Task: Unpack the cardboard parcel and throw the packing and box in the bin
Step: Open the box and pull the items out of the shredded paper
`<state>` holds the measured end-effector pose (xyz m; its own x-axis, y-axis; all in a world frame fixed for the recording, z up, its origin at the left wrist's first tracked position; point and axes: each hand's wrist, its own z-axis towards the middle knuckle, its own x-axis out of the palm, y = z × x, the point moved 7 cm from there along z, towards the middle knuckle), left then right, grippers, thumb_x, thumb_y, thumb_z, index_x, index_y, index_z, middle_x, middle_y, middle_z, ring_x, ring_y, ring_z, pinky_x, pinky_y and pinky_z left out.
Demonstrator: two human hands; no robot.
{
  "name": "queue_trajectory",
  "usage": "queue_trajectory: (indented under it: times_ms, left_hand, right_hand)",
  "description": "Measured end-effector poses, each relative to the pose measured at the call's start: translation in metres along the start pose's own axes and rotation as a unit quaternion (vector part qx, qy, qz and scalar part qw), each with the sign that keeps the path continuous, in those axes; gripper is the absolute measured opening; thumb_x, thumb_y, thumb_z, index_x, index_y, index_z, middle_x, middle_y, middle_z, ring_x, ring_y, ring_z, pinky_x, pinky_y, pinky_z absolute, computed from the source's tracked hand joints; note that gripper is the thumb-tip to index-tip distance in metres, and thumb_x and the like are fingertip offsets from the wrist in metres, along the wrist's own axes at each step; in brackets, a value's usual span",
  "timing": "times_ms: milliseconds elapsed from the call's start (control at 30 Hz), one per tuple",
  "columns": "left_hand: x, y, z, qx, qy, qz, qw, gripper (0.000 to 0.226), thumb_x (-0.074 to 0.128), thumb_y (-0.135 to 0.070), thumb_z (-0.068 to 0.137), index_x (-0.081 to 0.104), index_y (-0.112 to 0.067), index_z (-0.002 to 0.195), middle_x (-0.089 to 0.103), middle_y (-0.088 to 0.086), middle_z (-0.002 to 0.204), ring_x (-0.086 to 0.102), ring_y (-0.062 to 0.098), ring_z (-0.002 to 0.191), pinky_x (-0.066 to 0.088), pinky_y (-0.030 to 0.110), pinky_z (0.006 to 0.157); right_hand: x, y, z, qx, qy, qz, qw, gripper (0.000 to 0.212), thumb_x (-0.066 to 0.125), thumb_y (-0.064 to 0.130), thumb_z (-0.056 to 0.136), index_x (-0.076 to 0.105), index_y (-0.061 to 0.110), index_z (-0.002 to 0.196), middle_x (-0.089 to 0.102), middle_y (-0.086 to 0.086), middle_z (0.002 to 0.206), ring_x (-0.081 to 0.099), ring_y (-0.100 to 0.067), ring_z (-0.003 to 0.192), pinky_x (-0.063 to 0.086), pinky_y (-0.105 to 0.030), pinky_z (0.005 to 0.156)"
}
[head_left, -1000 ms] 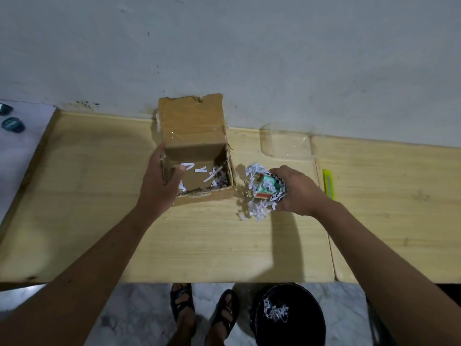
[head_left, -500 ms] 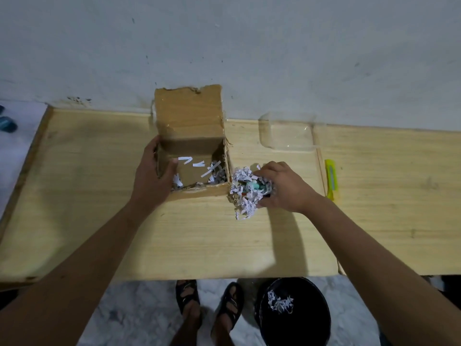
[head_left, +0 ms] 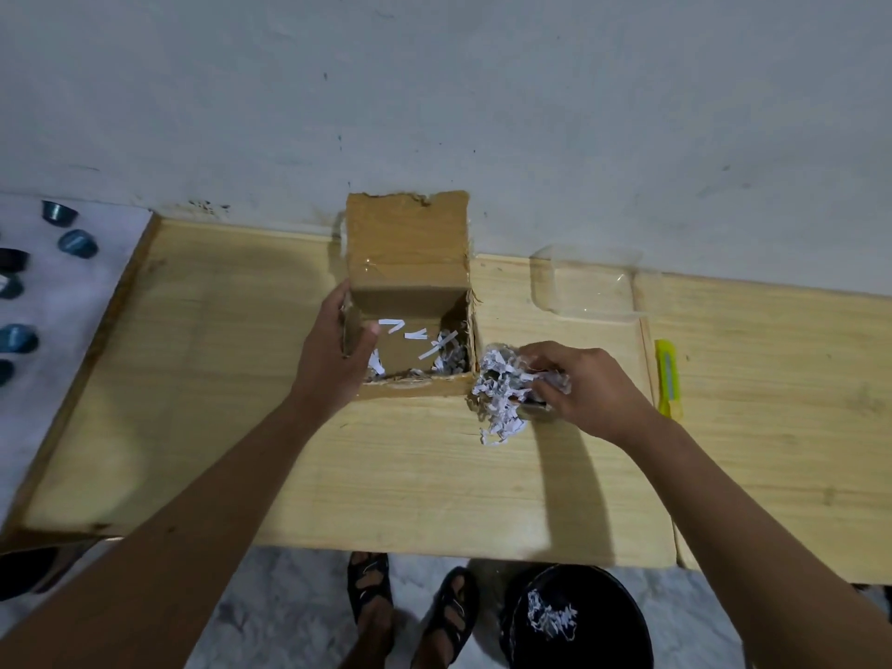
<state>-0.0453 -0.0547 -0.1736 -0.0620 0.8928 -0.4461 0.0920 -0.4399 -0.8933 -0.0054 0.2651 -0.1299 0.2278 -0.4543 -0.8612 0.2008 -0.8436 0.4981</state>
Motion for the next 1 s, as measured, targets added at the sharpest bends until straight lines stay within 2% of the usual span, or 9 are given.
queue_trajectory:
  times_ms: [167,267,367,433,467,567,767,933,1000]
  left_hand:
    - [-0.003,-0.001,0.000,0.007,0.002,0.005,1.000,0.065,0.067,-0.023,0.100,0.037,-0.029,0.158,0.062,-0.021,0.132,0.062,-0.014,0.107,0.043,0.000,0.084]
    - [-0.004,-0.002,0.000,0.024,0.015,0.020,0.999,0.066,0.065,-0.024,0.102,0.034,-0.025,0.160,0.055,-0.004,0.152,0.059,0.012,0.131,0.047,0.025,0.106]
    - [-0.005,-0.005,-0.001,0.038,0.018,0.022,0.999,0.061,0.061,-0.026,0.105,0.034,-0.026,0.160,0.051,-0.012,0.153,0.054,0.009,0.136,0.044,0.021,0.108]
    - [-0.004,-0.005,-0.002,0.039,0.020,0.023,0.999,0.058,0.056,-0.027,0.107,0.033,-0.024,0.161,0.050,-0.009,0.155,0.053,0.013,0.137,0.044,0.032,0.114]
    - [-0.004,-0.004,-0.001,0.034,0.024,0.022,0.999,0.057,0.053,-0.028,0.109,0.032,-0.024,0.161,0.048,-0.007,0.158,0.051,0.011,0.138,0.043,0.032,0.115]
    - [-0.002,0.000,-0.001,0.026,0.038,-0.009,0.999,0.053,0.045,-0.031,0.112,0.031,-0.026,0.162,0.043,-0.018,0.154,0.042,-0.021,0.130,0.034,0.004,0.104]
    - [-0.003,0.005,-0.003,0.041,0.030,-0.050,0.997,0.048,0.039,-0.022,0.114,0.033,-0.020,0.161,0.041,-0.056,0.136,0.042,-0.025,0.129,0.033,-0.002,0.099]
    - [-0.004,0.005,-0.003,0.041,0.014,-0.072,0.996,0.048,0.036,-0.016,0.114,0.036,-0.020,0.161,0.041,-0.046,0.144,0.045,-0.017,0.132,0.034,0.003,0.104]
    - [-0.004,0.007,-0.003,0.034,0.016,-0.078,0.996,0.047,0.036,-0.016,0.114,0.037,-0.022,0.160,0.047,-0.046,0.139,0.055,-0.012,0.119,0.041,0.007,0.098]
  right_hand:
    - [0.000,0.008,0.003,-0.007,-0.002,0.026,1.000,0.030,0.081,0.017,0.084,0.073,0.017,0.113,0.073,0.002,0.113,0.070,-0.021,0.103,0.055,-0.041,0.089]
    - [-0.007,0.023,0.007,-0.034,-0.016,0.047,0.998,0.030,0.079,0.014,0.081,0.074,0.019,0.109,0.071,0.003,0.112,0.068,-0.017,0.102,0.054,-0.037,0.090]
    - [-0.015,0.043,0.015,-0.062,-0.045,0.079,0.994,0.032,0.075,0.007,0.080,0.074,0.021,0.109,0.070,0.007,0.113,0.067,-0.011,0.106,0.052,-0.030,0.094]
    - [-0.017,0.061,0.025,-0.080,-0.057,0.106,0.989,0.031,0.073,0.007,0.082,0.074,0.020,0.111,0.070,0.008,0.114,0.066,-0.009,0.109,0.051,-0.026,0.097]
    - [-0.016,0.071,0.031,-0.089,-0.058,0.121,0.987,0.031,0.073,0.009,0.083,0.074,0.020,0.112,0.069,0.008,0.115,0.066,-0.008,0.110,0.050,-0.024,0.098]
    - [-0.005,0.095,0.055,-0.095,-0.037,0.148,0.984,0.032,0.076,0.017,0.086,0.073,0.022,0.117,0.069,0.009,0.115,0.065,-0.005,0.106,0.048,-0.018,0.095]
    - [0.042,0.116,0.097,-0.060,0.057,0.116,0.990,0.044,0.078,0.033,0.088,0.066,0.021,0.129,0.065,0.005,0.125,0.062,-0.007,0.110,0.044,-0.017,0.093]
    - [0.074,0.117,0.122,-0.021,0.156,0.038,0.987,0.067,0.072,0.044,0.090,0.050,0.018,0.148,0.055,-0.004,0.142,0.054,-0.021,0.130,0.042,-0.028,0.109]
    - [0.083,0.115,0.127,-0.012,0.189,-0.012,0.982,0.073,0.071,0.047,0.090,0.043,0.021,0.152,0.051,-0.006,0.147,0.048,-0.026,0.136,0.036,-0.035,0.115]
